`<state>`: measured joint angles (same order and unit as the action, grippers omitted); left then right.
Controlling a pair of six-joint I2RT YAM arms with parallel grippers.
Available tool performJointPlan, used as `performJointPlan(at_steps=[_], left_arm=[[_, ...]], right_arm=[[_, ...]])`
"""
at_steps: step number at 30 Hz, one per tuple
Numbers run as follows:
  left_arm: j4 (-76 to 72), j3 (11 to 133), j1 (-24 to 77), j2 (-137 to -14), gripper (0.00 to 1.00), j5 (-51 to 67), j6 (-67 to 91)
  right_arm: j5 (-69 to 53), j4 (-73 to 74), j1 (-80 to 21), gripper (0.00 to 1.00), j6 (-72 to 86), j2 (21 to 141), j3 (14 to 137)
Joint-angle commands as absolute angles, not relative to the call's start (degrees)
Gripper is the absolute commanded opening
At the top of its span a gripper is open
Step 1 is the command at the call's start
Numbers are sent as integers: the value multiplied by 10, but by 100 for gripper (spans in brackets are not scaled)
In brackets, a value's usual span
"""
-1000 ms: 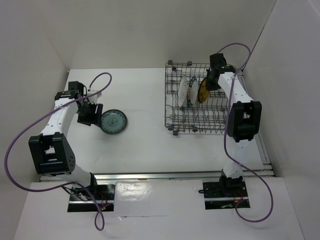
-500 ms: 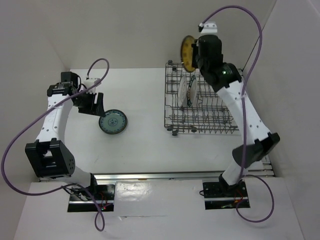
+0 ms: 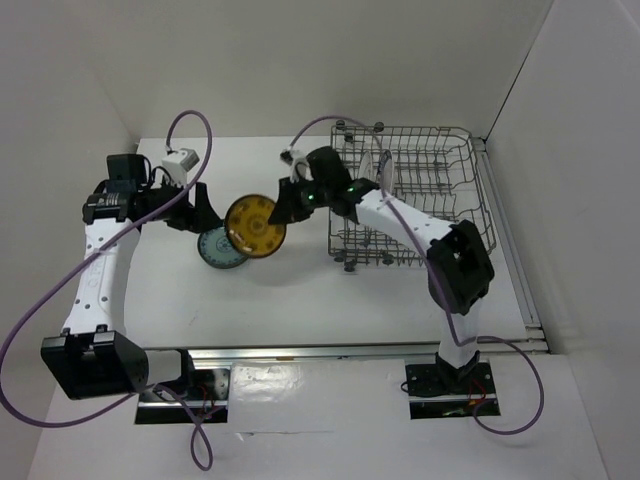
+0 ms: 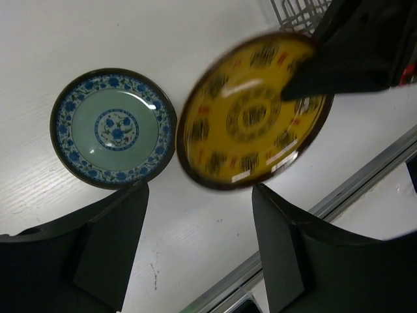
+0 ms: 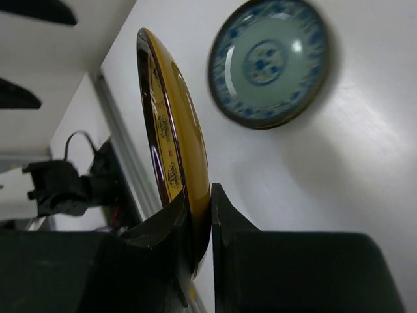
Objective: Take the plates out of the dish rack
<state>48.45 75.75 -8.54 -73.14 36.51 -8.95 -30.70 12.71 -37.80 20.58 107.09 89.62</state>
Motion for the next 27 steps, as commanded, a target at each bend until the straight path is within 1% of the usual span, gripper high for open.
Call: performJointPlan(at_steps=[1,3,5,8,9,11,13,14,17,18,19,22,23,24,25,26,27], left_arm=[[459,741,-82,-733,78,380,-94],[466,736,-82,-747,78,354,-94],[478,736,-82,-761,78,354,-105],[489,736,-82,-768,74,349,-111],[498,736,-82,-774,74,349,-119],[515,736,-82,-774,67,365,-134],[531,736,-82,-780,57,382,-153],[540,742,-82,-785,44,401,-159],[594,765,-82,-805,23,432,-196],[605,771,-82,-810,8,432,-196],[614,778,-82,-810,1,432,-201],[608,778,-82,-816,0,386,-170],[593,778,-82,-816,0,374,-150],[583,778,-82,-816,0,346,-136],[571,778,-87,-821,0,331,-121],[560,784,-99,-821,0,318,-106],[542,784,-105,-833,0,291,-84]], right_arm=[[-417,26,-421,0,229,1070,945],[-431,12,-437,0,235,1091,951],[-436,7,-444,0,235,1097,956],[-442,-14,-444,0,250,1105,949],[-442,-26,-444,0,250,1110,942],[-442,-32,-444,0,256,1116,942],[-442,-32,-444,0,256,1124,947],[-436,-26,-444,0,256,1130,947],[-436,-33,-444,0,256,1130,953],[-436,-33,-444,0,256,1135,953],[-436,-33,-444,0,256,1136,958],[-428,-6,-444,0,256,1142,974],[-421,2,-444,6,250,1142,980],[-416,10,-439,46,250,1147,980],[-398,37,-439,61,250,1147,988],[-391,49,-432,66,250,1147,988],[-373,73,-423,81,250,1147,995]])
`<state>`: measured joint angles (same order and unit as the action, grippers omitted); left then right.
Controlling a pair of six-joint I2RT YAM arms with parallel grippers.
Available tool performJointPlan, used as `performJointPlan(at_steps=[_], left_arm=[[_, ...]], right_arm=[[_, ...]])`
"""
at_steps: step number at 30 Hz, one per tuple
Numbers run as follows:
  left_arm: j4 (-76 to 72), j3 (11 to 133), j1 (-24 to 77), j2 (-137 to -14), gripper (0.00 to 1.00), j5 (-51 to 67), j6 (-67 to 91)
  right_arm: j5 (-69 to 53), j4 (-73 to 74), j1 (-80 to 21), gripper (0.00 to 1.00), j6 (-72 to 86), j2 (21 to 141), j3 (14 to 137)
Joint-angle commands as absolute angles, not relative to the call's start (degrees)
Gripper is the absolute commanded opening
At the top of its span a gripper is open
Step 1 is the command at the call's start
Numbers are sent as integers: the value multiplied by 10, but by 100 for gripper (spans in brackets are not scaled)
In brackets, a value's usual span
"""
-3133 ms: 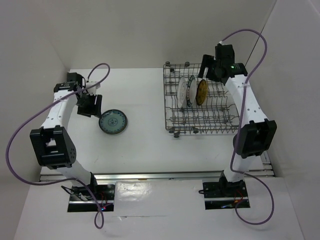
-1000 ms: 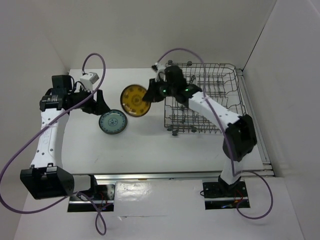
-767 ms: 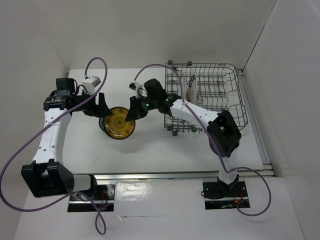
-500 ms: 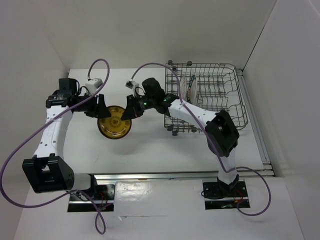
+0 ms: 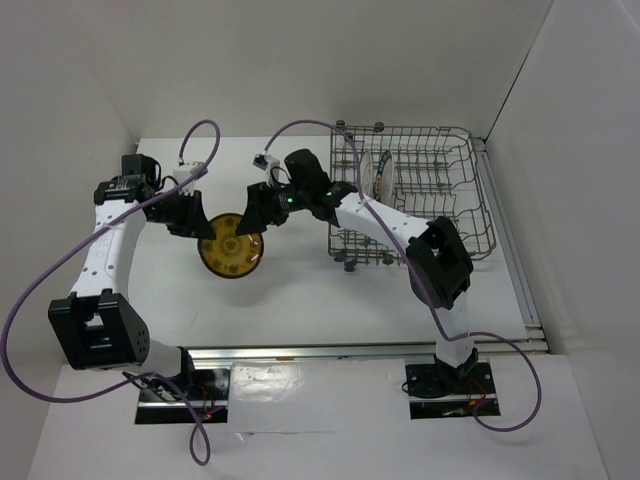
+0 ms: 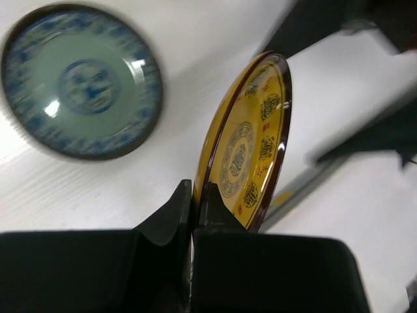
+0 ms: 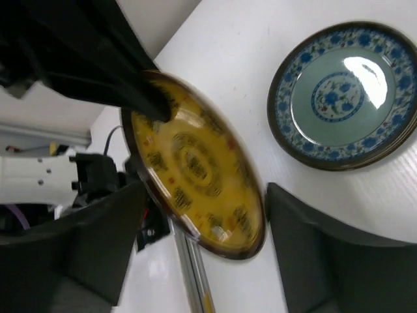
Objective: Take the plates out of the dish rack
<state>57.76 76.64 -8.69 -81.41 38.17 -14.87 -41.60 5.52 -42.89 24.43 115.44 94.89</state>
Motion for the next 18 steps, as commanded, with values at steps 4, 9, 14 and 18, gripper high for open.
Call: performJointPlan(at_steps=[4,9,14,18], left_arm=[[500,795,-135,-856,0,260,-43],[472,823,-142,-939,0,274,-17],[482,848,-130,-1005,0,257,-24],[438,826,-116,-1017,4,204,-30]], right_arm=[[-315,114,-406,100,232,1121,1000],[-251,145,-401,100,190,1070,993],[-246,163,-401,100,185,1059,980],[-246,163,-401,100,190,1041,957]])
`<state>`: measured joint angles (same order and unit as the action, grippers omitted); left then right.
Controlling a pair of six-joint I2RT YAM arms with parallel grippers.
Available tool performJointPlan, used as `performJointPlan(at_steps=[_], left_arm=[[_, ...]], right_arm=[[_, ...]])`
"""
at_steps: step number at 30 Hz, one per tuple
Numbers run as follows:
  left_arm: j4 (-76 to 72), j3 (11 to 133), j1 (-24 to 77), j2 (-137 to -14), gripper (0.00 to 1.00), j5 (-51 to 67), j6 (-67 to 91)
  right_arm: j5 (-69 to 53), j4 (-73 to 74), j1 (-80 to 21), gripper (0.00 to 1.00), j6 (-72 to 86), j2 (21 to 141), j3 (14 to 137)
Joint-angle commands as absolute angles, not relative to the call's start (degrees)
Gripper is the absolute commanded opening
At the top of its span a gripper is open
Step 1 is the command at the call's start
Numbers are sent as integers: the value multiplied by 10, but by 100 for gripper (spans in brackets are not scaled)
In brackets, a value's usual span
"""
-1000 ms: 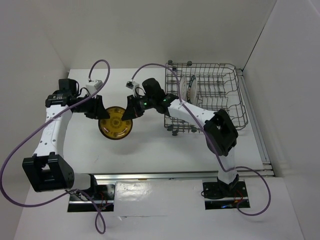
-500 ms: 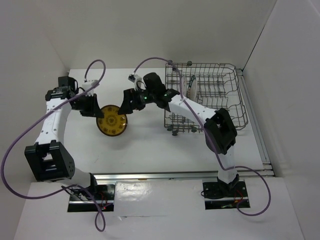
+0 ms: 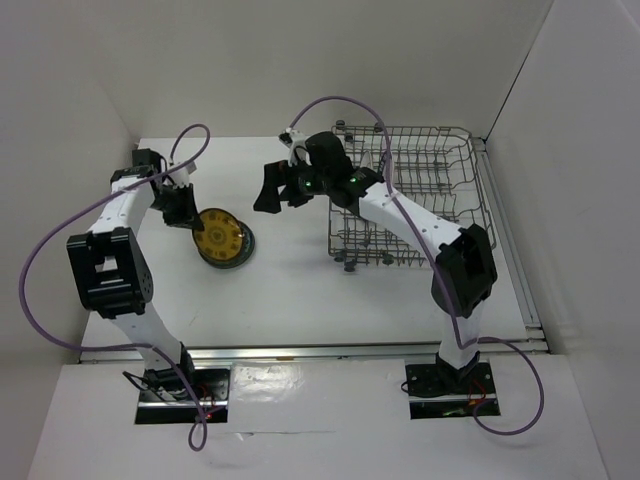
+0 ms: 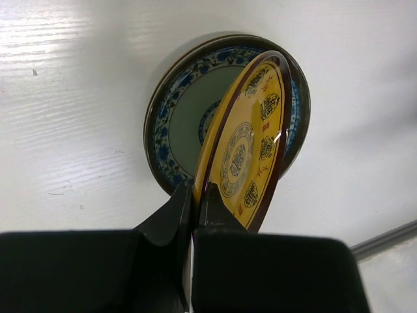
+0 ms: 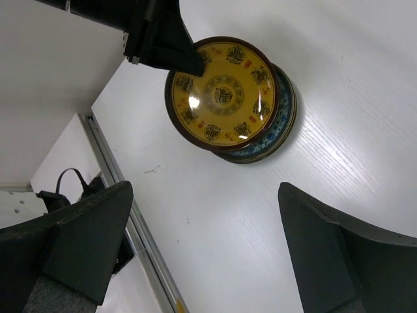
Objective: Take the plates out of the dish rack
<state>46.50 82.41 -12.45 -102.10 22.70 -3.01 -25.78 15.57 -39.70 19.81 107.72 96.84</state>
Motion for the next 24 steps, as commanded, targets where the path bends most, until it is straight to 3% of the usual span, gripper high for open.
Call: performJointPlan(at_steps=[1,3,4,8,15,24], left_arm=[[432,820,-116,-1025,9,204,-36],[432,814,-116,-1032,23,214,-47],[432,814,-110,-1037,38,214,-55],[437,809,-91,-1042,55,160,-61],[459,809,-60,-1074,59,68,-71],[445,803,-18,-1042,63,-77,-71]], right_arm=[[-246,163,-401,100,190,1035,950],[-246,163,-401,100,190,1029,950],[-246,170,-401,100,190,1029,950],[-218,206,-401,100,190,1029,962],[-173,258,-401,100,190,1013,999],[31,384,-308,100,198,981,1065]])
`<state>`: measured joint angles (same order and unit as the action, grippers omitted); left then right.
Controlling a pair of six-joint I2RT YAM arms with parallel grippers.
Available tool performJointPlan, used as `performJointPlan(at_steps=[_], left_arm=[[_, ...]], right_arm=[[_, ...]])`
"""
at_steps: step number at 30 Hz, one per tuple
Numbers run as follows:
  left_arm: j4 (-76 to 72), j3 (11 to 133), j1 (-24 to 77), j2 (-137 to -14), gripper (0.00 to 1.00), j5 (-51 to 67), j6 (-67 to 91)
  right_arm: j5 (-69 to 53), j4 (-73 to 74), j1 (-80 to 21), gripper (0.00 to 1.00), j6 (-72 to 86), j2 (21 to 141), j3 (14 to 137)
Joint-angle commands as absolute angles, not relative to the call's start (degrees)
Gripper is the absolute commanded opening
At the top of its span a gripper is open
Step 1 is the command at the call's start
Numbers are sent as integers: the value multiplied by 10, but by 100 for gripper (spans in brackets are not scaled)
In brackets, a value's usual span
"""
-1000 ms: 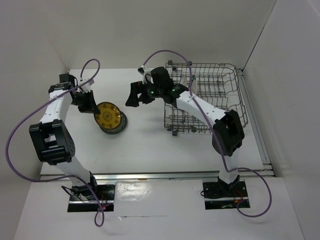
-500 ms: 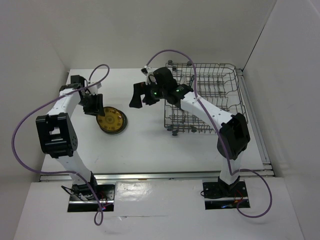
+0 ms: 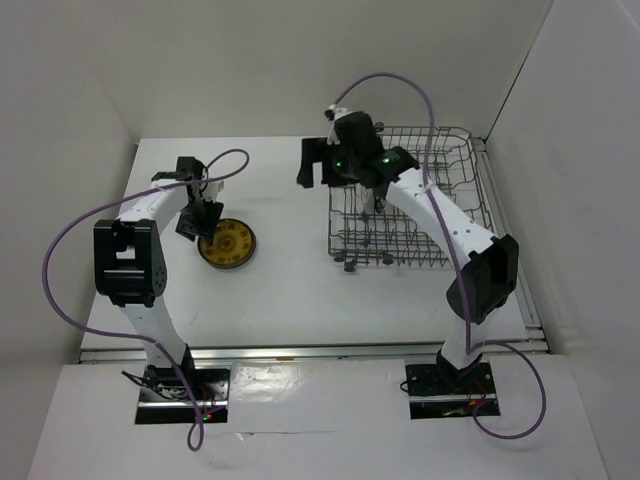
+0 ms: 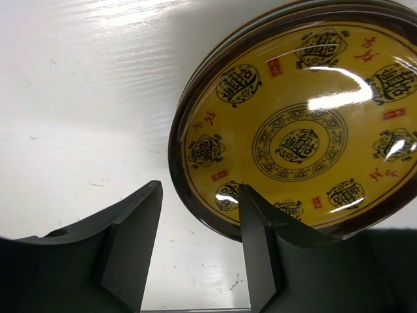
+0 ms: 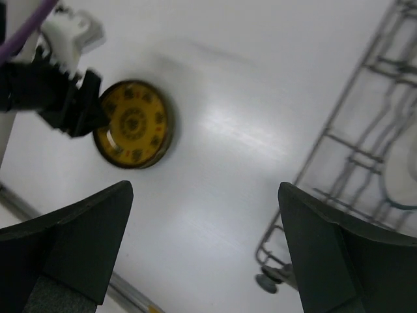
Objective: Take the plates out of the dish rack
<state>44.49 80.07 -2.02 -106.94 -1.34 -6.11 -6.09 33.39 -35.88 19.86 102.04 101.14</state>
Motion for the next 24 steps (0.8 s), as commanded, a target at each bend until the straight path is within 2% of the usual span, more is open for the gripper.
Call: performJointPlan(at_steps=[1,6,10,12,15,16,24], left_arm=[[445,810,-18,-1036,63,-77,-71],[458,828,-18,-1008,65,-77,-61],[478,850,-18,-997,66,-54,-50],[485,855,-18,-991,66,-41,-50],[497,855,-18,-980,66,-31,-50],[497,855,-18,-980,66,-31,-50],[503,815,-18,-924,66,-12,-50]], right_arm=[[40,396,-293,100,198,981,1077],[70,431,-170,100,178,1019,1111],[64,404,-113,97,166,1056,1104],[70,404,-107,92,157,1089,1104],[70,404,-107,76,142,1127,1110],[70,404,-107,67,142,1135,1110],[71,378,-96,63,178,1196,1090]])
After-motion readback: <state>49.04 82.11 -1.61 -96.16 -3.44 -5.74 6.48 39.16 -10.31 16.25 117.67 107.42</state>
